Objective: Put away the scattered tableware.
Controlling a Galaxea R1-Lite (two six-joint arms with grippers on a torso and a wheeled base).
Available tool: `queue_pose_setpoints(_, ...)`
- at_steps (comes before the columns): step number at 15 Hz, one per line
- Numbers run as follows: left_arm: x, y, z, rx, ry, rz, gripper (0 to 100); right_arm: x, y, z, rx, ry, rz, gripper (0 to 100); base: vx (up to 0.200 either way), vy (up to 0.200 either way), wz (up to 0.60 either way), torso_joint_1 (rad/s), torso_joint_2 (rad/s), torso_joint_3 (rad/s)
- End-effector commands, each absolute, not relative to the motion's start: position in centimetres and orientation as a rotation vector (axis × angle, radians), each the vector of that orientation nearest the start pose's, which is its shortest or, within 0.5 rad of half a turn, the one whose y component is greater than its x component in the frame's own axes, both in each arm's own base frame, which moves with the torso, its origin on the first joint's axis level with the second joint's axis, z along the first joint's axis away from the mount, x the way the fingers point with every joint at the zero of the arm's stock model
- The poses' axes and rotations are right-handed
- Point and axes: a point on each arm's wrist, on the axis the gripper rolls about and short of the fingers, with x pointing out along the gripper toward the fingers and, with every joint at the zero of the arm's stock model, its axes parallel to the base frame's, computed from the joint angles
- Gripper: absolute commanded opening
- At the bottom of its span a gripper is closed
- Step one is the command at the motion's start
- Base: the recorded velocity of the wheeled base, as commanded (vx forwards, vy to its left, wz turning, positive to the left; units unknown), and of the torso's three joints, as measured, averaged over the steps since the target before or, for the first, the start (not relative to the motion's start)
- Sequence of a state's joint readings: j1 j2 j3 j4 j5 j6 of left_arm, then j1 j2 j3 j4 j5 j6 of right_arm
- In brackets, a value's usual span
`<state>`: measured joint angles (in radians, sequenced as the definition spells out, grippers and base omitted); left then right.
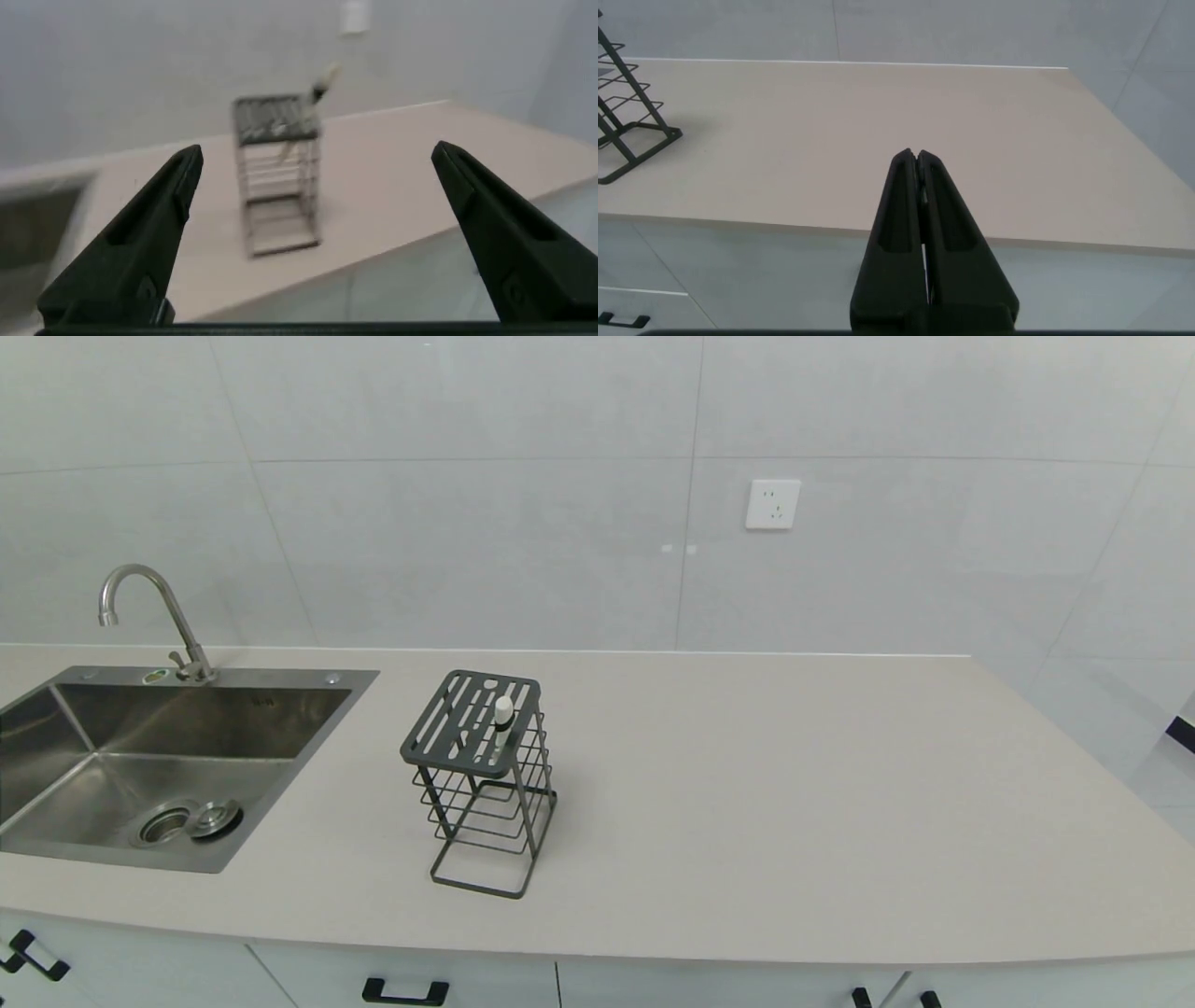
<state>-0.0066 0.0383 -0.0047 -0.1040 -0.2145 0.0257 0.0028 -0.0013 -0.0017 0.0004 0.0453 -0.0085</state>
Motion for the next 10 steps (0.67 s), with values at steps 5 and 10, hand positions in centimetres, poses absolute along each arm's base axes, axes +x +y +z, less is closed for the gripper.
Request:
queue_pose_setpoints(5,-2.29,-0.15,7.60,0.042,-0.006,-0.066,100,-2.29,0.03,7.57,-0.008,0.000,0.020,0,0.000,0.000,0.00,0.000,0.00,0.000)
queue_pose_setpoints(10,-2.28,-0.14,7.58,0.003,-0.003,-0.064,100,-2.29,0.03,7.57,-0.006,0.000,0.020,0,0.000,0.000,0.00,0.000,0.00,0.000)
